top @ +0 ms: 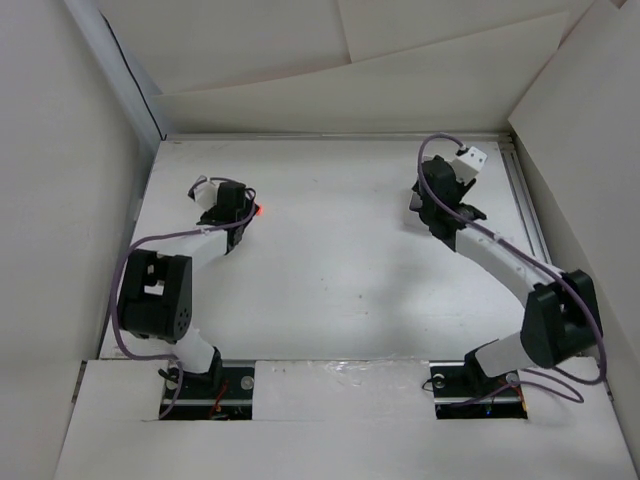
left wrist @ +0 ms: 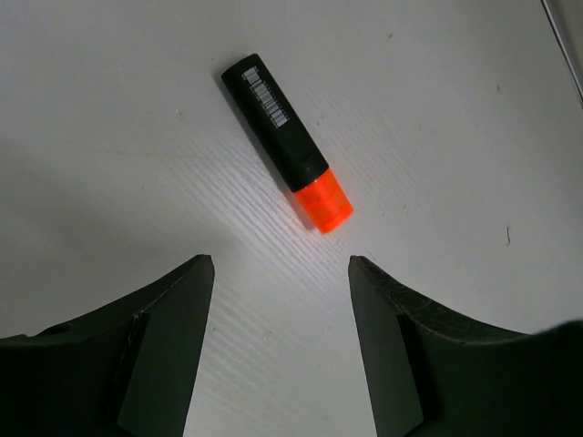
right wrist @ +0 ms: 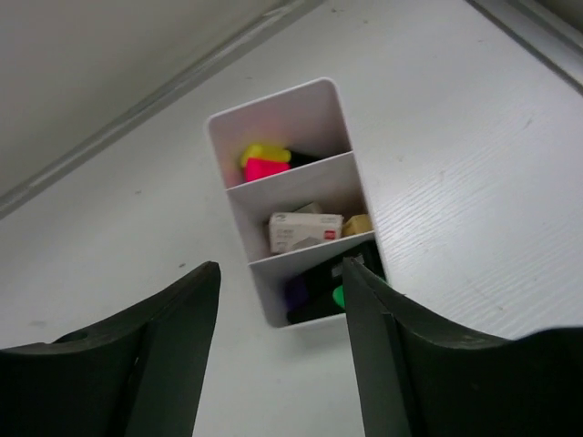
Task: Sort the stationery into containers
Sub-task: Pick up the stationery from the center of the board.
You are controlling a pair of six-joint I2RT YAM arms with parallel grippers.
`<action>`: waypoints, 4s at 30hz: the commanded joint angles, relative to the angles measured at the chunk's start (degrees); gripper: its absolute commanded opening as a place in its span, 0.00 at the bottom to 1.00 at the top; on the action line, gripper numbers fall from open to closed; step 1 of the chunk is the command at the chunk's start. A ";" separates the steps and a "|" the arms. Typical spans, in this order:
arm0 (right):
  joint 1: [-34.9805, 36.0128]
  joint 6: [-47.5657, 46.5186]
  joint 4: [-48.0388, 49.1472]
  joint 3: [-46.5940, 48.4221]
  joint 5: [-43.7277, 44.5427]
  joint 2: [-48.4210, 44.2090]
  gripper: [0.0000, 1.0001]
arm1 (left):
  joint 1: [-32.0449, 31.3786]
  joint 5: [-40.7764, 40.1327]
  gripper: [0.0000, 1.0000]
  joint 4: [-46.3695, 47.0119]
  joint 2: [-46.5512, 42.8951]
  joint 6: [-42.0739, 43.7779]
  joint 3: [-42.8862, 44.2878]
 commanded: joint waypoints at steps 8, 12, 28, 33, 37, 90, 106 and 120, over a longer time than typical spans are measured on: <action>2.99 -1.43 0.70 -3.53 -18.47 -14.39 0.74 | 0.08 -7.58 0.56 -11.91 12.39 -1.34 15.60; 2.99 -2.67 0.70 -3.53 -21.82 -14.92 0.75 | 0.08 -8.72 0.56 -15.43 16.26 -1.34 19.75; 2.99 -3.72 0.17 -3.53 -26.05 -16.50 0.78 | 0.08 -10.57 0.54 -25.62 25.22 -1.34 31.97; 2.46 -3.72 -0.36 -3.53 -26.75 -17.03 0.78 | 0.08 -10.57 0.53 -26.68 26.37 -1.34 32.95; 1.41 -3.72 -0.36 -3.53 -27.98 -18.25 0.79 | 0.08 -11.10 0.48 -26.68 26.37 -0.81 32.24; 10.10 7.88 20.38 0.33 -72.37 12.32 0.77 | -20.40 35.48 0.00 30.53 -16.96 19.93 -19.00; 10.63 10.61 22.84 0.43 -71.14 14.88 0.09 | -20.40 39.26 0.00 33.35 -16.96 20.46 -20.67; 5.28 11.13 22.84 -2.57 -68.50 9.52 0.00 | -20.40 39.88 0.76 36.78 -19.59 20.46 -22.69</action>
